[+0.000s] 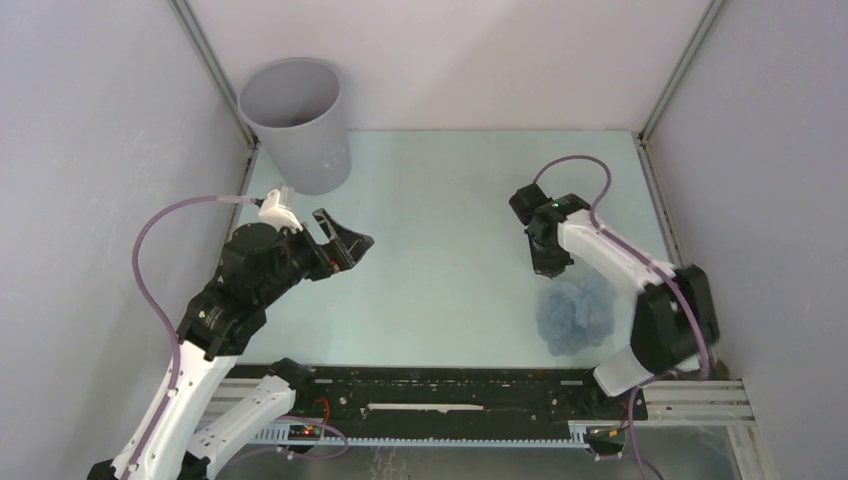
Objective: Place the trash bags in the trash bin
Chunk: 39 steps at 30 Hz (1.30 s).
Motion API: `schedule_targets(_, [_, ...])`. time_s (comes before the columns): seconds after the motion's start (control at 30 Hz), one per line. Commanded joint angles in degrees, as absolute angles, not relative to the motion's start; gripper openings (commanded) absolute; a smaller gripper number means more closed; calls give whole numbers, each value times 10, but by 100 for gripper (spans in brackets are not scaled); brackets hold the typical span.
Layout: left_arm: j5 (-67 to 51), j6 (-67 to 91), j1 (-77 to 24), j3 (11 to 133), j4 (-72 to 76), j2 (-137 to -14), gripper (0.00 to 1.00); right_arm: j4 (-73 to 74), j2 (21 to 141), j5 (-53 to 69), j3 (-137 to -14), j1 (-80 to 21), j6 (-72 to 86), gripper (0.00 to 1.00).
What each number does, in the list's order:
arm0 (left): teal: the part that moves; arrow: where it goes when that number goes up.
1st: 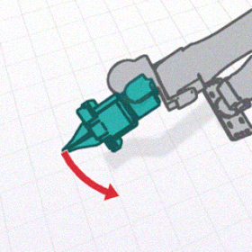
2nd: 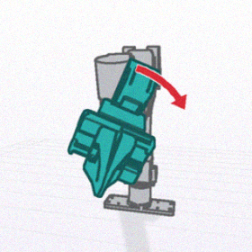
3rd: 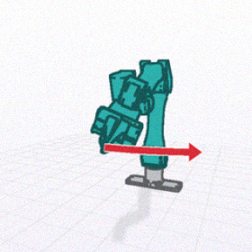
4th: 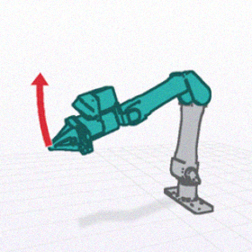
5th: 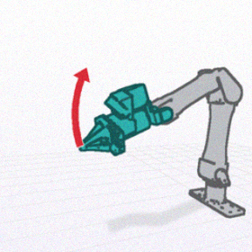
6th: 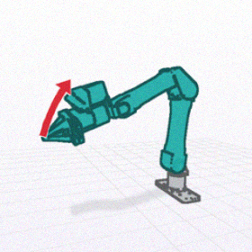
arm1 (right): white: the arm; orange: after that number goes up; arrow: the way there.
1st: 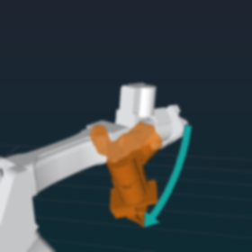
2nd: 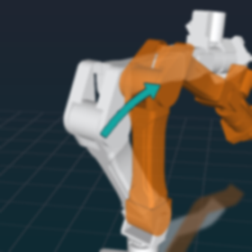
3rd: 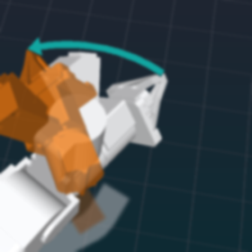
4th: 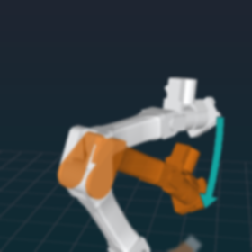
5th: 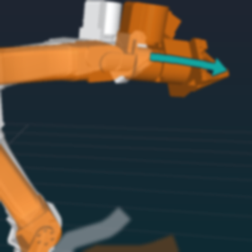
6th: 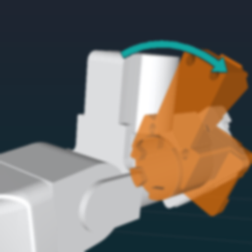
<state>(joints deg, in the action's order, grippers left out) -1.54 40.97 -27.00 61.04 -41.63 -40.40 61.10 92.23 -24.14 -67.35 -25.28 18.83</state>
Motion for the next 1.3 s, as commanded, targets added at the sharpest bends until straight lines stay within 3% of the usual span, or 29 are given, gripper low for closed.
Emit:
schedule_targets(0.0, [-59, 451, -274, 575, -420, -393, 100, 568, 766, -46, -718, -282, 182, 0])
schedule_targets(0.23, [-101, 505, -275, 542, -362, -385, 100, 502, 646, 240, -732, -280, 241, 0])
schedule_targets(0.53, [-136, 539, -332, 551, -275, -428, 100, 326, 627, 417, -712, -243, 414, 0])
schedule_targets(0.77, [-165, 506, -404, 588, -208, -509, 100, 258, 653, 501, -700, -236, 443, 0])
schedule_targets(1.13, [-217, 462, -432, 667, -176, -634, 100, 226, 653, 571, -691, -227, 446, 0])
schedule_targets(1.27, [-233, 457, -435, 677, -164, -660, 94, 204, 654, 595, -685, -221, 470, 0])
